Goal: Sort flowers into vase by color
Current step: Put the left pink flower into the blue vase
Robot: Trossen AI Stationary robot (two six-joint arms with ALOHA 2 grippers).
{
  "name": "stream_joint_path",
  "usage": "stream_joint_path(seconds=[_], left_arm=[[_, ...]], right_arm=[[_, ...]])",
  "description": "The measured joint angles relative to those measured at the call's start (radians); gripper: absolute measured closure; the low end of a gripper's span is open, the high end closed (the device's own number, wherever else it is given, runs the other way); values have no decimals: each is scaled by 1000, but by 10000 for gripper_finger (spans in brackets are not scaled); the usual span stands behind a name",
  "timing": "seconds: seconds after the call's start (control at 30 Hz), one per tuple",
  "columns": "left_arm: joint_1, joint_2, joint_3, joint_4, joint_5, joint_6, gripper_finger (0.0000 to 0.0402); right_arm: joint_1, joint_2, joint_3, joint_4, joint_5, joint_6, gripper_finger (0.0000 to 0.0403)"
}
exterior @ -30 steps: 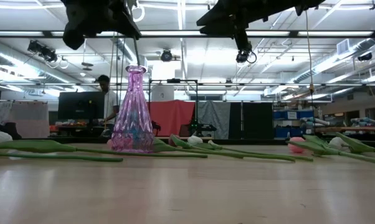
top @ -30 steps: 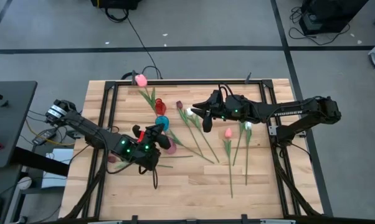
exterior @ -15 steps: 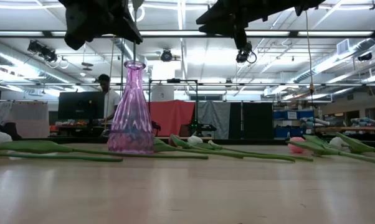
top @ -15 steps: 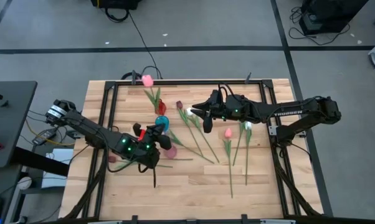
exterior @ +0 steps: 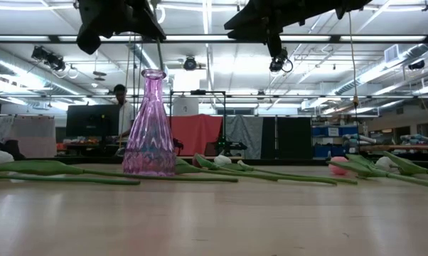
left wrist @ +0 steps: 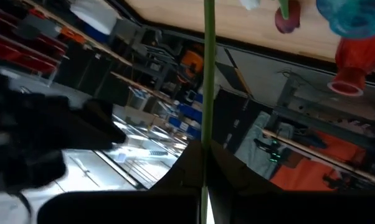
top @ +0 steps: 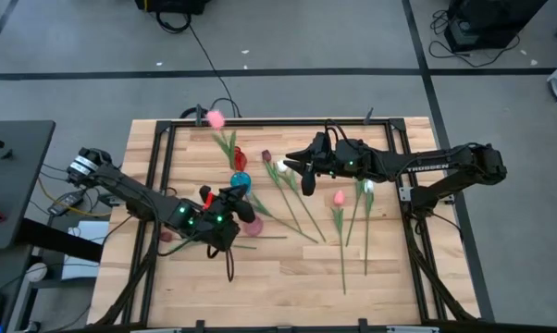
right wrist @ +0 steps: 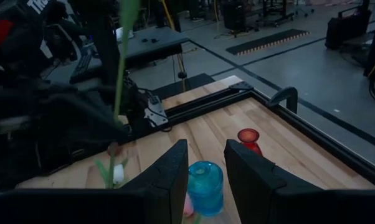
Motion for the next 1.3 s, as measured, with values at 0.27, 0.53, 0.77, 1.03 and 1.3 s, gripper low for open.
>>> stream_joint_path(seconds=[0.27, 0.53, 0.77, 1.03, 1.3], left_arm=[[139, -15, 0, -174, 29, -80, 389], [274, -15, 0, -211, 111, -79, 389], [349, -14, -113, -90, 125, 49, 389], [354, -14, -175, 111, 109, 181, 390], [355, -14, -176, 92, 126, 181, 390]], right_arm=[[0, 0, 0, 6, -2, -4, 284], [0, 0, 0, 7, -5, -33, 284], [0, 0, 0, 7, -16, -37, 284], [-3, 0, 0, 8, -21, -37, 284], [-4, 0, 0, 24, -28, -37, 284]])
